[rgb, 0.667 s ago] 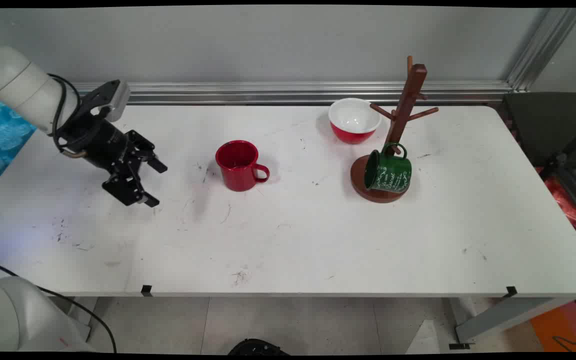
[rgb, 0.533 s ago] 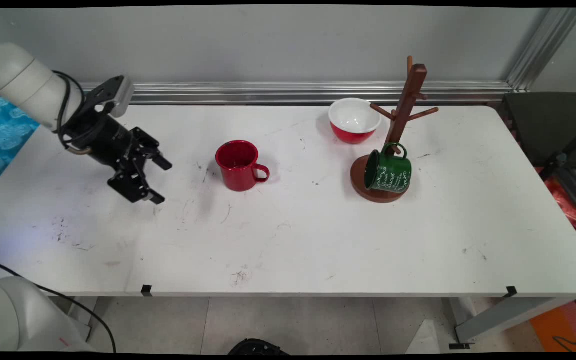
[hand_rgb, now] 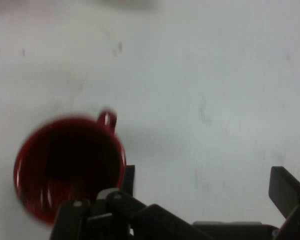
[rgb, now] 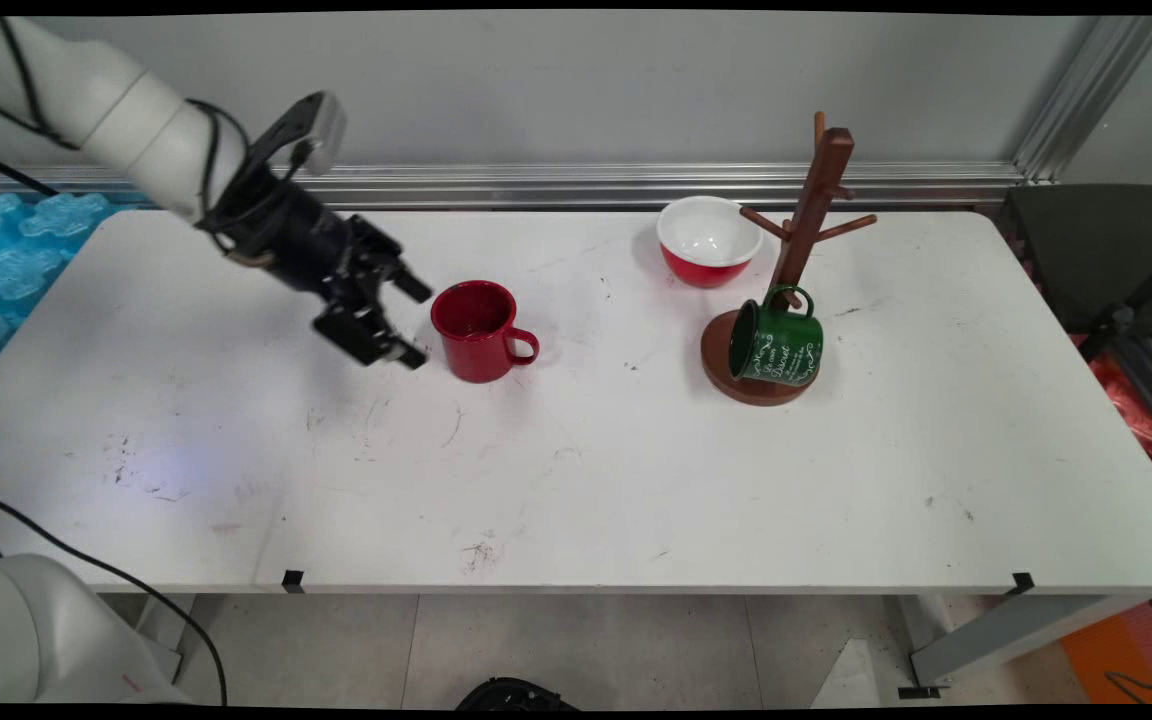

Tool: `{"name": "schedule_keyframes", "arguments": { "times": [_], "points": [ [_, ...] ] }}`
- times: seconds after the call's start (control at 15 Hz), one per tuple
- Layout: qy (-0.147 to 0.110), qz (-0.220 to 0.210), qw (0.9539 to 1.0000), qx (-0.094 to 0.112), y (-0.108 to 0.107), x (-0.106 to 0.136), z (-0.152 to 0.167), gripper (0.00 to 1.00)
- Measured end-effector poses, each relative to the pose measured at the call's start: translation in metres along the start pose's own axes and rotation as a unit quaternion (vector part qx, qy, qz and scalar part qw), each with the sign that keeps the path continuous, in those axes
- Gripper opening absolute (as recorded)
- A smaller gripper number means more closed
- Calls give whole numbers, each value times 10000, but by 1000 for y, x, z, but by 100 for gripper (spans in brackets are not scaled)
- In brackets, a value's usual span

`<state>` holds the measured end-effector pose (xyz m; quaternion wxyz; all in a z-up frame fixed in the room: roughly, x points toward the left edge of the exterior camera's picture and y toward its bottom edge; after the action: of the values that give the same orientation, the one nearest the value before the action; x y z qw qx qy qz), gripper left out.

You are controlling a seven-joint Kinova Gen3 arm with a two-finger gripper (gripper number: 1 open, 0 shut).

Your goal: Pick up the green mug from the rack

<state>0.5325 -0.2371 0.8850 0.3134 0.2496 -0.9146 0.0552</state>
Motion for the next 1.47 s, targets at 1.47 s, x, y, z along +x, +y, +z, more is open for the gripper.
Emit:
{"name": "schedule_keyframes", "arguments": {
  "times": [1.47],
  "points": [
    [1348, -190, 9905, -182, -3, 98, 131, 100]
  ]
}}
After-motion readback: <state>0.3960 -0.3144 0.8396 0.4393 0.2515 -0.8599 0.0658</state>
